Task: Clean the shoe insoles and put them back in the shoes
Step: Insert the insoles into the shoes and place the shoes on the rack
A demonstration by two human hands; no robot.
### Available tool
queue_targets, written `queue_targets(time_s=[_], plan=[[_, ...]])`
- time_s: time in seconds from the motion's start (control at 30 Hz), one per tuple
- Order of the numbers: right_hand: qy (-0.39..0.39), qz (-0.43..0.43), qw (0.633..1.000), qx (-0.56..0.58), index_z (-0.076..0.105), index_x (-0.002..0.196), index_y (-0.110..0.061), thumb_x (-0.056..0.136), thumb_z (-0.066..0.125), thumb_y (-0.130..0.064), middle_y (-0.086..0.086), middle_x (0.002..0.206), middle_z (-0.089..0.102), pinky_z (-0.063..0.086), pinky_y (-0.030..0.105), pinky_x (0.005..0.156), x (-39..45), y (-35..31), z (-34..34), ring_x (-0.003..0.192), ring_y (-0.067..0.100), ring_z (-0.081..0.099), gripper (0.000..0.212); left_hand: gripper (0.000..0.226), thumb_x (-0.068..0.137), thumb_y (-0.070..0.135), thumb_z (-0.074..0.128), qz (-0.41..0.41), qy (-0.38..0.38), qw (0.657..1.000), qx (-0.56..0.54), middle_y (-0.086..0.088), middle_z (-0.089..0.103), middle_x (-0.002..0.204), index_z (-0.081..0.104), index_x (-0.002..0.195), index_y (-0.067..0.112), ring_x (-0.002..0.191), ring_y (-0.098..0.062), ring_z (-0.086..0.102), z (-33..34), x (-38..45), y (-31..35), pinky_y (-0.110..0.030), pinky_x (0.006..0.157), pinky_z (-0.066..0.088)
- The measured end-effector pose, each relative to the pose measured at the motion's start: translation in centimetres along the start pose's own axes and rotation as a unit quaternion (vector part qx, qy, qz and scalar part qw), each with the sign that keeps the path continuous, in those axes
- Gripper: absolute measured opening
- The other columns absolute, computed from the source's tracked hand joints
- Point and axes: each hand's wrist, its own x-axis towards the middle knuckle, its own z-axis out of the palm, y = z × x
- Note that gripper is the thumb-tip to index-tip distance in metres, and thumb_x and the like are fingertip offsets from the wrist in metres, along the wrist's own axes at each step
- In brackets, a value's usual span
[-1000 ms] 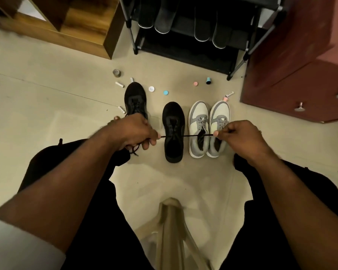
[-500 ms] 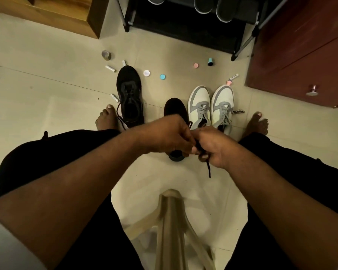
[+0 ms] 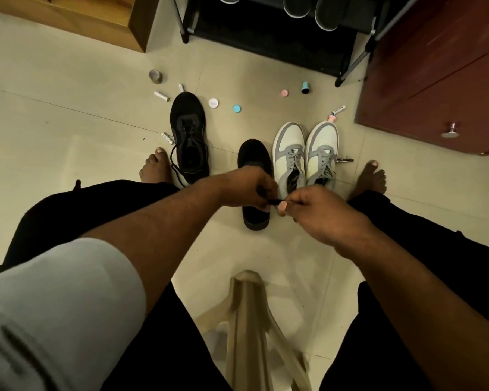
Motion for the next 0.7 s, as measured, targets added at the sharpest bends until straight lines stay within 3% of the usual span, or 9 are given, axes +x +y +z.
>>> queue_targets(time_s=[0.07, 0.13, 0.2, 0.27, 0.37, 0.43, 0.53, 0.63, 0.7], plan=[[0.02, -0.011, 0.998, 0.051, 0.07, 0.082, -0.016, 0.095, 0.055, -0.023, -0.013, 0.048, 0.051, 0.035, 0.022, 0.055, -0.1, 0.2, -0.8, 0.048, 0.002, 0.046, 0.021, 0.021, 0.086, 0.016, 0.073, -0.022, -0.015, 0.999, -0.022, -0.002, 0.071, 0.107, 0.074, 0.107, 0.014, 0.096, -0.016, 0.064, 0.4, 0.2, -0.6, -0.025, 0.083, 0.051], [0.037, -0.015, 0.992, 0.122, 0.068, 0.079, -0.015, 0.095, 0.055, -0.017, -0.016, 0.042, 0.049, 0.031, 0.014, 0.045, 0.3, 0.4, -1.6, 0.039, -0.002, 0.044, 0.021, 0.016, 0.089, 0.018, 0.07, -0.032, 0.027, 0.998, -0.056, -0.002, 0.069, 0.097, 0.073, 0.104, 0.011, 0.089, -0.015, 0.062, 0.6, 0.1, -0.8, -0.017, 0.072, 0.045], [0.08, -0.006, 0.977, 0.198, 0.067, 0.077, -0.012, 0.094, 0.055, -0.013, -0.007, 0.05, 0.049, 0.03, 0.017, 0.043, 1.2, 1.0, -2.8, 0.041, 0.002, 0.039, 0.021, 0.012, 0.091, 0.019, 0.068, -0.054, 0.097, 0.985, -0.129, -0.001, 0.067, 0.091, 0.072, 0.101, 0.013, 0.087, -0.015, 0.061, 0.6, 0.1, -1.2, -0.02, 0.073, 0.046], [0.107, 0.006, 0.955, 0.278, 0.066, 0.075, -0.012, 0.095, 0.055, -0.014, 0.0, 0.057, 0.051, 0.036, 0.022, 0.048, 2.4, 1.9, -3.7, 0.049, 0.011, 0.043, 0.023, 0.013, 0.092, 0.018, 0.066, -0.069, 0.153, 0.969, -0.179, -0.006, 0.069, 0.095, 0.072, 0.103, 0.011, 0.093, -0.019, 0.063, 0.9, 0.5, -1.7, -0.029, 0.084, 0.05], [0.169, -0.014, 0.935, 0.312, 0.066, 0.073, -0.021, 0.095, 0.055, -0.016, -0.007, 0.069, 0.062, 0.042, 0.022, 0.062, 4.7, 3.3, -3.5, 0.064, 0.005, 0.055, 0.024, 0.015, 0.096, 0.02, 0.062, -0.095, 0.201, 0.957, -0.186, -0.009, 0.068, 0.094, 0.069, 0.101, 0.008, 0.092, -0.024, 0.064, 1.6, 1.7, -2.6, -0.037, 0.087, 0.051], [0.237, -0.05, 0.936, 0.257, 0.065, 0.074, -0.024, 0.093, 0.057, -0.018, -0.008, 0.08, 0.064, 0.043, 0.021, 0.069, 7.3, 5.0, -2.2, 0.071, -0.003, 0.057, 0.022, 0.019, 0.099, 0.024, 0.057, -0.114, 0.23, 0.944, -0.208, -0.012, 0.068, 0.092, 0.067, 0.096, 0.008, 0.084, -0.023, 0.063, 1.6, 2.2, -3.1, -0.04, 0.08, 0.052], [0.268, -0.062, 0.958, 0.084, 0.071, 0.087, -0.021, 0.088, 0.06, -0.028, 0.002, 0.109, 0.06, 0.044, 0.038, 0.092, 12.7, 8.7, 0.9, 0.103, 0.017, 0.056, 0.013, 0.02, 0.099, 0.023, 0.056, -0.135, 0.283, 0.911, -0.267, -0.016, 0.07, 0.1, 0.065, 0.094, 0.007, 0.096, -0.029, 0.065, 1.0, 2.4, -4.1, -0.045, 0.089, 0.054], [0.179, -0.049, 0.982, -0.043, 0.073, 0.095, -0.017, 0.087, 0.055, -0.038, 0.01, 0.124, 0.056, 0.04, 0.046, 0.098, 17.4, 11.4, 4.9, 0.119, 0.032, 0.048, 0.029, 0.017, 0.098, 0.022, 0.059, -0.132, 0.301, 0.896, -0.299, -0.007, 0.07, 0.098, 0.066, 0.085, 0.013, 0.099, -0.022, 0.066, 0.5, 2.3, -4.8, -0.044, 0.095, 0.052], [0.114, -0.058, 0.982, -0.142, 0.072, 0.102, -0.022, 0.09, 0.054, -0.042, 0.007, 0.138, 0.049, 0.034, 0.046, 0.103, 19.3, 11.9, 6.9, 0.131, 0.031, 0.036, 0.03, 0.018, 0.096, 0.02, 0.062, -0.127, 0.305, 0.89, -0.314, -0.004, 0.067, 0.114, 0.065, 0.078, 0.017, 0.108, -0.019, 0.063, 0.4, 2.5, -5.2, -0.039, 0.097, 0.051]])
